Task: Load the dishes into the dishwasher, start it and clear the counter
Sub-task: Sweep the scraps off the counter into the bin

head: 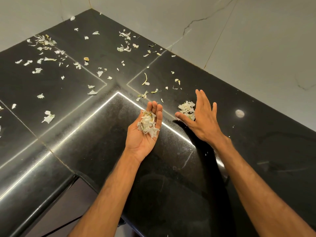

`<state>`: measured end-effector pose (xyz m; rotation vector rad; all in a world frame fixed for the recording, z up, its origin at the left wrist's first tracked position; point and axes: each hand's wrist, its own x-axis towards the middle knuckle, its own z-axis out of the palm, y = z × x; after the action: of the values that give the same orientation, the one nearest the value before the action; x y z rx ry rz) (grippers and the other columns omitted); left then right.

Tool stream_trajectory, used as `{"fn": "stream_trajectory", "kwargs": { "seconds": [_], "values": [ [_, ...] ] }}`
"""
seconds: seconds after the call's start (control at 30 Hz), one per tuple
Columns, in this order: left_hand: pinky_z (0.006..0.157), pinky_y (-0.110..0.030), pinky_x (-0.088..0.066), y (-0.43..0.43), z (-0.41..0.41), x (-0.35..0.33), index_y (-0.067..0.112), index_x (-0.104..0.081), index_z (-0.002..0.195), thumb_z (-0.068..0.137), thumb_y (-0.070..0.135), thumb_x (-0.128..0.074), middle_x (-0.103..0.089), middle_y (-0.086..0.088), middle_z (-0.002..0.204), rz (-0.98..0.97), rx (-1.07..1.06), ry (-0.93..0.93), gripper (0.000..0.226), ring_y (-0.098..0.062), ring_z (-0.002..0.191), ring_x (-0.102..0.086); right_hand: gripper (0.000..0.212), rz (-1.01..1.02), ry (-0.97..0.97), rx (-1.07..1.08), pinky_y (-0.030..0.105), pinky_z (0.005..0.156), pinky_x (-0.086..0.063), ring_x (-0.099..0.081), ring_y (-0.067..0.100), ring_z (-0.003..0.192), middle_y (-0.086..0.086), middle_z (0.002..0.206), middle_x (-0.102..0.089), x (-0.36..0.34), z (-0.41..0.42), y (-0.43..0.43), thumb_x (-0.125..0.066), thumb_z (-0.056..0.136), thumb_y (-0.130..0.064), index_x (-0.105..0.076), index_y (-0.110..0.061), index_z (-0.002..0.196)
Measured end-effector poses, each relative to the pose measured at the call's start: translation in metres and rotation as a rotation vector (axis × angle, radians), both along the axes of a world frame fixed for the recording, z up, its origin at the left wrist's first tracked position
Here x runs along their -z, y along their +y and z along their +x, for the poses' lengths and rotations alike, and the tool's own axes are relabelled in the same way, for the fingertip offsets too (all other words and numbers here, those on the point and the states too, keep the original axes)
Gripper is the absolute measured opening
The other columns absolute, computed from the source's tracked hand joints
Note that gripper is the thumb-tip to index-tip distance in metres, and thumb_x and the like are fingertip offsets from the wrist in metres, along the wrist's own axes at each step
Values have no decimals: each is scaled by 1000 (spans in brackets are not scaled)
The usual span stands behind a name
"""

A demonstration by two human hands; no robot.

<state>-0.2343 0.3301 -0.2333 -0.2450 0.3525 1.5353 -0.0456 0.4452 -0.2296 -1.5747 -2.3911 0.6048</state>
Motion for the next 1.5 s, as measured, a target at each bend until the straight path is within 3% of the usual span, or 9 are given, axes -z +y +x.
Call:
{"fn": "stream_trajectory", "kwargs": {
  "seconds": [0.23, 0.47, 0.67, 0.9, 1.07, 1.17, 1.27, 1.4, 1.5],
  "values": [
    [102, -36, -53, 0, 0, -1, 3, -66, 124, 112, 25, -34, -67, -9, 124, -2, -8, 1, 41, -25, 120, -64, 75, 45, -200, -311, 55, 123, -19, -14, 25, 154, 4, 167, -16, -16, 7, -3, -50, 94, -65, -24, -36, 159],
    [101, -36, -53, 1, 0, -1, 4, -64, 126, 112, 25, -34, -66, -8, 125, -1, 1, 4, 40, -25, 121, -63, 55, 86, -198, -172, 43, 95, -52, -37, 26, 140, 4, 155, -34, -26, -5, -52, -58, 94, 0, -48, -21, 143],
    [99, -36, -54, 0, 1, -1, 4, -65, 126, 112, 25, -34, -66, -8, 126, -3, 2, 6, 39, -25, 121, -63, 32, 191, -199, -110, 40, 76, -55, -55, 27, 111, 7, 124, -58, -21, -9, -61, -61, 86, 5, -65, -8, 115],
    [99, -36, -55, 0, 1, -1, 4, -64, 126, 112, 24, -35, -66, -8, 126, 3, 4, 17, 38, -25, 121, -63, 17, 228, -235, -108, 43, 68, -54, -55, 25, 86, 8, 96, -58, -23, -13, -61, -59, 85, 7, -69, -2, 96],
    [99, -35, -55, -1, 2, -3, 4, -65, 125, 111, 24, -36, -66, -8, 126, 16, 4, 27, 37, -25, 121, -64, 18, 199, -228, -100, 35, 62, -35, -47, 26, 75, 11, 86, -54, -32, -22, -62, -47, 81, 11, -63, 3, 83],
    [100, -35, -54, -2, 2, -3, 4, -66, 124, 110, 23, -37, -66, -7, 125, 19, 5, 30, 37, -24, 121, -64, 17, 81, -22, 56, 37, 64, -50, -64, 29, 78, 8, 82, -65, -37, -22, -55, -59, 84, 6, -73, -5, 80],
    [101, -35, -54, -2, 3, -5, 4, -65, 125, 110, 23, -39, -66, -8, 126, 25, 4, 58, 35, -24, 122, -63, 12, -130, 356, 268, 35, 89, -59, -71, 9, 74, -4, 82, -78, -52, -21, -54, -79, 85, -11, -83, -21, 91],
    [104, -35, -51, -2, 4, -7, 3, -61, 127, 109, 23, -40, -64, -11, 129, 36, -3, 132, 35, -26, 124, -62, 16, -345, 685, 393, 42, 87, -62, -76, 14, 85, -7, 87, -79, -70, -22, -64, -85, 81, -15, -82, -21, 95],
    [106, -35, -50, -1, 6, -6, 2, -59, 129, 109, 24, -38, -63, -13, 133, 42, -1, 172, 36, -26, 125, -61, 20, -400, 831, 391, 33, 83, -62, -76, 16, 89, -3, 90, -79, -82, -34, -76, -83, 82, -11, -81, -16, 101]
  ]
}}
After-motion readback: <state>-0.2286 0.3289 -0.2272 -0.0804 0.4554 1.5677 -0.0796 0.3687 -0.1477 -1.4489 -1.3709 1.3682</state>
